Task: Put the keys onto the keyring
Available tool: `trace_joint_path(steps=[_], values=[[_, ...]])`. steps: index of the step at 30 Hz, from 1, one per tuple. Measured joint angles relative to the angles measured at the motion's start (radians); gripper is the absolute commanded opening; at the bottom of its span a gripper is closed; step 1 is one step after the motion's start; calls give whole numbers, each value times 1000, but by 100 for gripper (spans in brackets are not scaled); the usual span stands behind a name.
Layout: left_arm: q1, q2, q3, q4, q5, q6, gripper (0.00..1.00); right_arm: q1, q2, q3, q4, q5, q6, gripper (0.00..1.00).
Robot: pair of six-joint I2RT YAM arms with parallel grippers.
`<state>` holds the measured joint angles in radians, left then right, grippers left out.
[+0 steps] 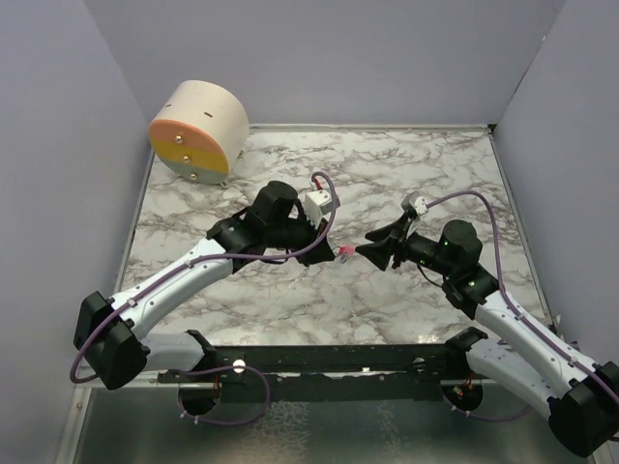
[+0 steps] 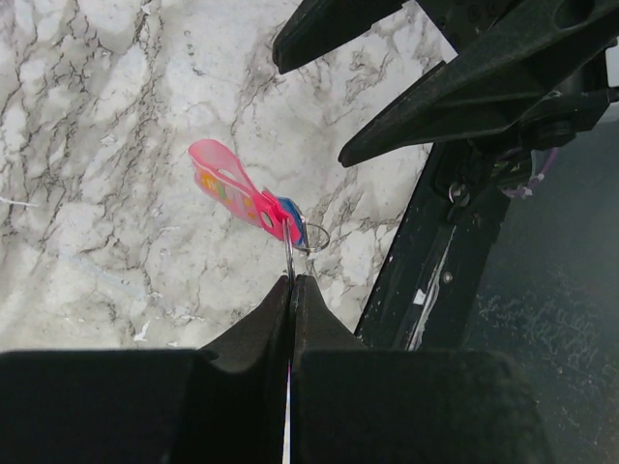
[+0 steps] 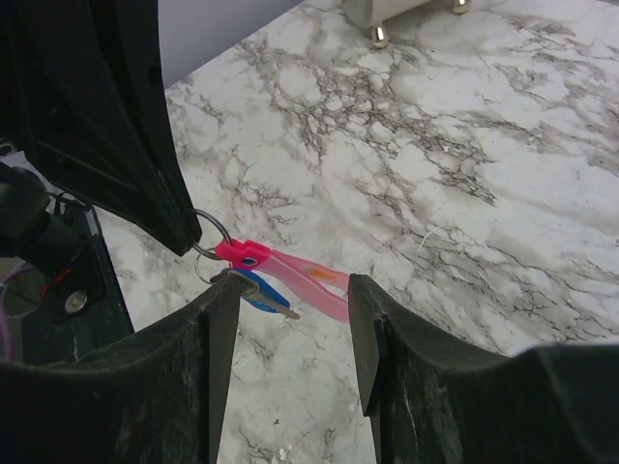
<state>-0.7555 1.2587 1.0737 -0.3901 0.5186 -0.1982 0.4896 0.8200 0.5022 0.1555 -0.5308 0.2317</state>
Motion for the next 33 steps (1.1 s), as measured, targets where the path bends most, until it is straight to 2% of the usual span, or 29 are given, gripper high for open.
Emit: trace_joint_path(steps=[9, 18, 33], values=[[-39, -14, -130, 87, -17, -66, 0, 0, 5, -16, 40, -49, 8, 49], [-65, -14, -129, 136, -19, -77, 0, 0, 57, -29, 71, -108, 12, 49], [-71, -14, -116, 135, -21, -80, 0, 0, 56, -29, 86, -180, 11, 47]])
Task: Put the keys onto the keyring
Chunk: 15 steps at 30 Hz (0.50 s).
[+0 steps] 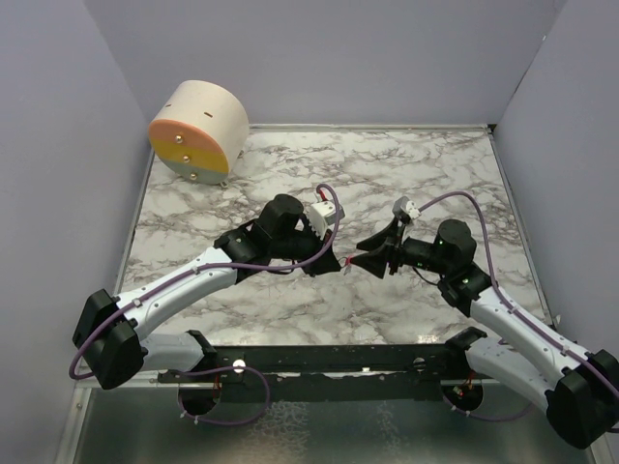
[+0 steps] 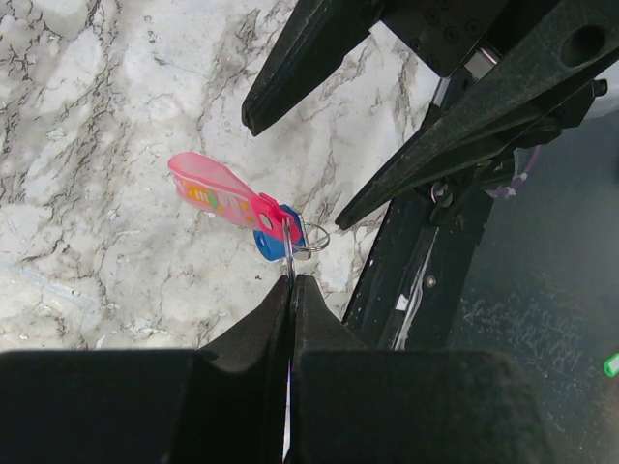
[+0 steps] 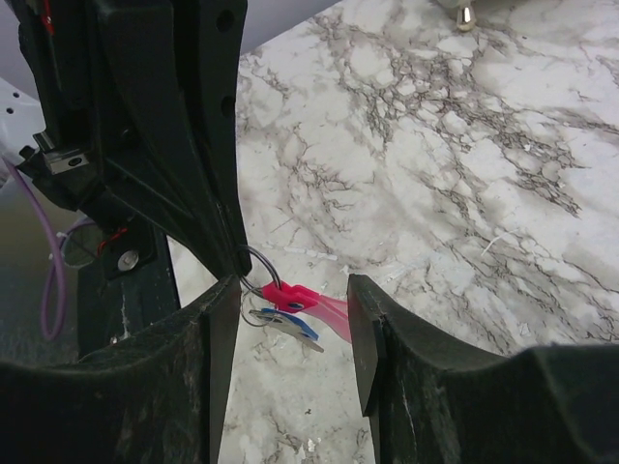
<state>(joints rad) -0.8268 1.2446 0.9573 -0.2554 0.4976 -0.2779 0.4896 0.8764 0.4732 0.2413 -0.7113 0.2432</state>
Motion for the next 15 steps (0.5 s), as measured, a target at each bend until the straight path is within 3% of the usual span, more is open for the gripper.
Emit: trace_joint_path(steps=[15], values=[[-2, 56, 72, -22, 11, 8, 0, 0, 60, 0, 14, -10, 0, 40]])
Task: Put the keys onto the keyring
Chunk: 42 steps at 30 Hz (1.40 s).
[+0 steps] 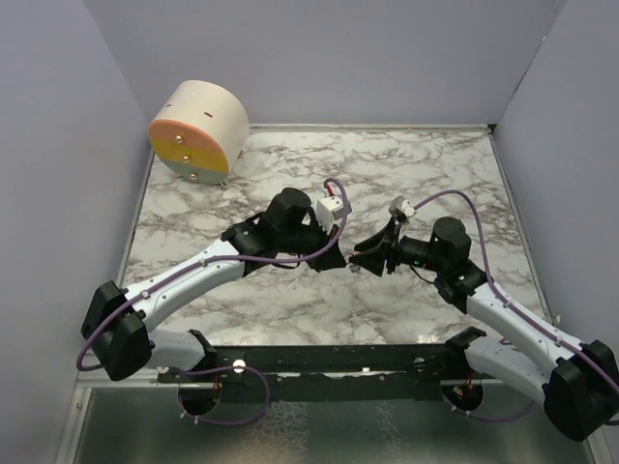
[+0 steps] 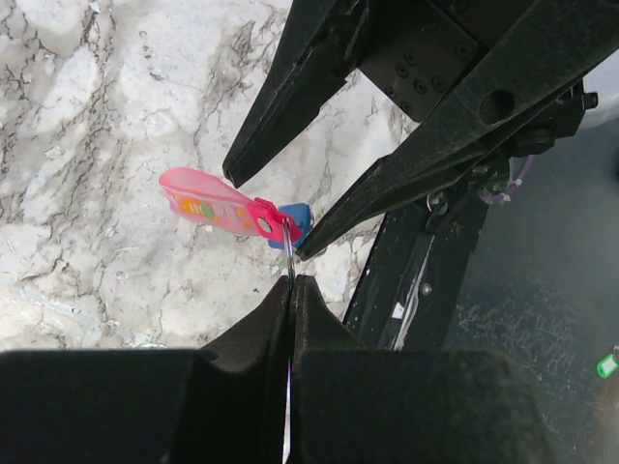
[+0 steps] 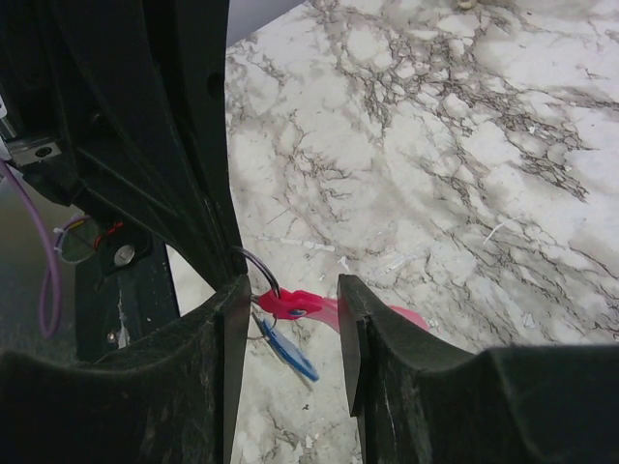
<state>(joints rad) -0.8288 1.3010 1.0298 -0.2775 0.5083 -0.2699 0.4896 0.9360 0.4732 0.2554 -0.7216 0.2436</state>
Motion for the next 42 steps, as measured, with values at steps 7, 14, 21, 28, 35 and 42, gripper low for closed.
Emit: trace_joint_path(steps=[7, 14, 21, 28, 35, 42], values=[[-16, 17, 0, -9, 0, 3, 0, 0, -1, 0, 0, 0, -1, 33], [-18, 21, 14, -29, -1, 17, 0, 0, -1, 0, 0, -5, -2, 18], [-18, 31, 27, -42, -2, 26, 0, 0, -1, 0, -2, -16, -1, 14], [-18, 43, 28, -45, 0, 26, 0, 0, 0, 0, -13, -28, -3, 14], [-18, 56, 39, -51, -1, 26, 0, 0, 6, 0, -17, -35, -10, 1], [-17, 59, 43, -60, -2, 26, 0, -1, 6, 0, -20, -38, -13, 1]])
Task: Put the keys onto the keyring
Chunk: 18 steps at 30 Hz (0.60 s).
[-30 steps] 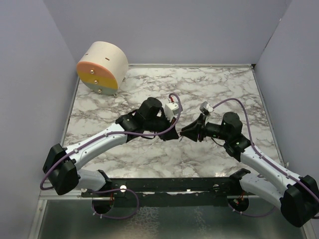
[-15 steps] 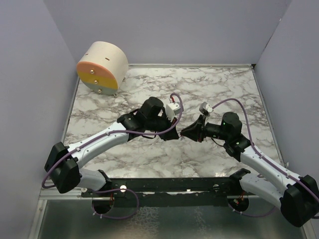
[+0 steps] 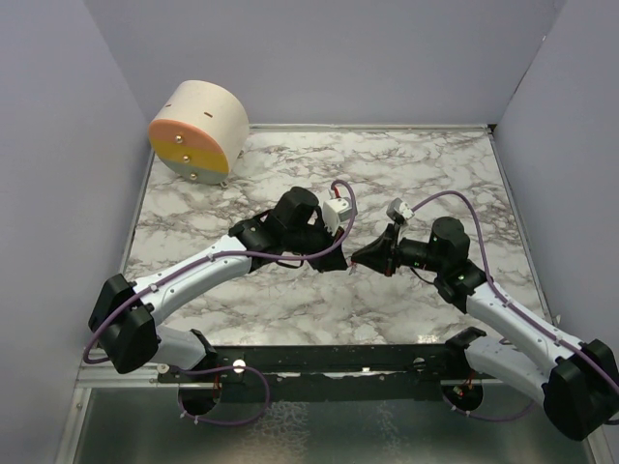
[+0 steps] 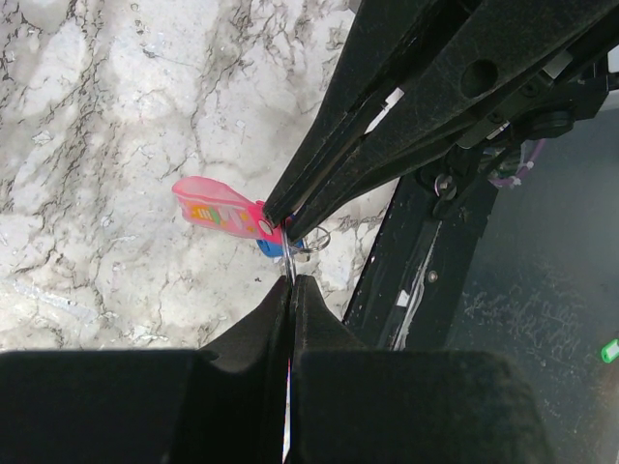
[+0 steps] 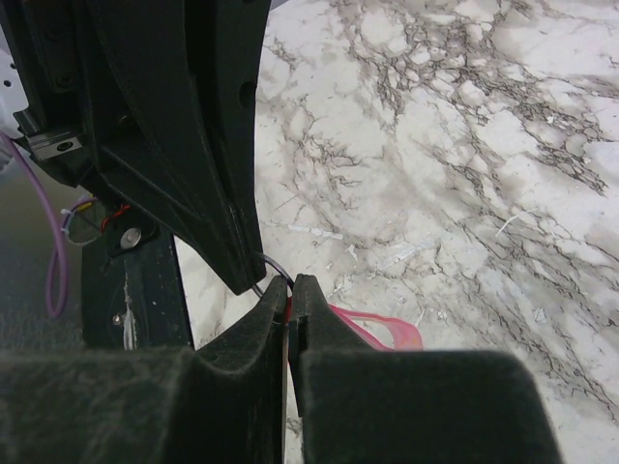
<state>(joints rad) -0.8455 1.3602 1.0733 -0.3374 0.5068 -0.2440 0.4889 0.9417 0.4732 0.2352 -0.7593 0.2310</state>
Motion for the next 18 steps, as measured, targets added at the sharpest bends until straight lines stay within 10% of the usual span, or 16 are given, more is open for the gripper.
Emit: trace_joint_path(steps=[8, 18], values=[[-2, 3, 0, 4, 4, 0, 0, 0, -7, -1, -1, 1, 0, 26], [-8, 33, 13, 7, 24, 0, 0, 0, -6, -1, 7, 1, 1, 26]])
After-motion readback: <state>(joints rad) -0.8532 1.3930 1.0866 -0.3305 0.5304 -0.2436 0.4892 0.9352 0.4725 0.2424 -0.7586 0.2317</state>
